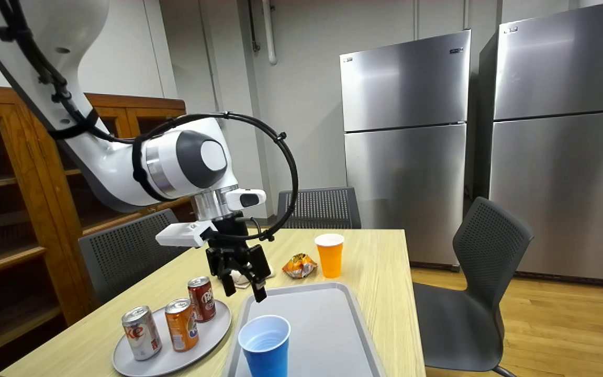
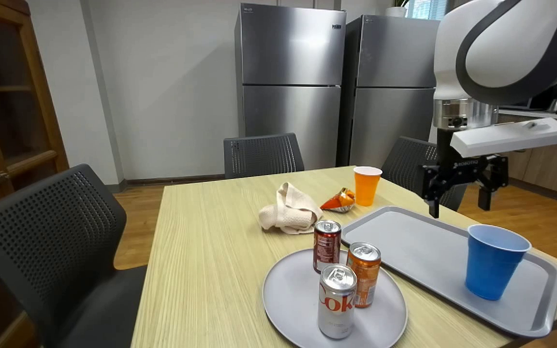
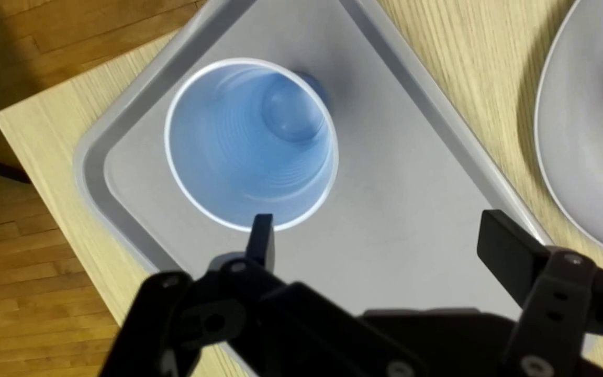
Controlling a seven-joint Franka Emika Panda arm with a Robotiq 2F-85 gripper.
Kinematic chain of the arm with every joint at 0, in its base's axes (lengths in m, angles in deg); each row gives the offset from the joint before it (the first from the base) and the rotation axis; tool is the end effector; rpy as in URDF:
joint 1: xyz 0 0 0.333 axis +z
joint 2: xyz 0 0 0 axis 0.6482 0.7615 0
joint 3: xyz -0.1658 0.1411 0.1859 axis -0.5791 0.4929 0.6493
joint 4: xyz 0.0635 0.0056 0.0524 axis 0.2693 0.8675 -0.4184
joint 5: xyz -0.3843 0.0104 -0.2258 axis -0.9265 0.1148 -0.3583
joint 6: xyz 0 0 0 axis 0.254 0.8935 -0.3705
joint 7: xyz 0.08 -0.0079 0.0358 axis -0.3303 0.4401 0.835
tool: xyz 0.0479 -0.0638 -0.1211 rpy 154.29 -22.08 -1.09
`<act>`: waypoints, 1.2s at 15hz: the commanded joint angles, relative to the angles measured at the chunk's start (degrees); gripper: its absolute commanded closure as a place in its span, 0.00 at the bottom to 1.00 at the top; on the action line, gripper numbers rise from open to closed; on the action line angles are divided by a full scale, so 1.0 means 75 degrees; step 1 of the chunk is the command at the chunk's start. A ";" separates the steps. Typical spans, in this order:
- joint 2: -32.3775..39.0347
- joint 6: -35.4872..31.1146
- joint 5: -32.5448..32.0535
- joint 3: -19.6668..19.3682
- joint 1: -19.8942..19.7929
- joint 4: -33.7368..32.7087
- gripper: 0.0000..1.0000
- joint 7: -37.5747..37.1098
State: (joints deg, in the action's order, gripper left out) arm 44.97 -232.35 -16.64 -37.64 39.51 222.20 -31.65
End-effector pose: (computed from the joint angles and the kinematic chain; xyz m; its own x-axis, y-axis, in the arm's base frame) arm 0.4355 -0.0412 0.1434 0.9642 -0.2651 0.0072 -0.2617 -0.9467 0.1880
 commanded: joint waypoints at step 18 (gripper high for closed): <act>0.0884 0.0025 -0.0155 -0.0009 -0.0295 0.0099 0.00 -0.0807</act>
State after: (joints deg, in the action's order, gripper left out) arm 49.67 -232.40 -16.64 -37.83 37.83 224.59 -35.88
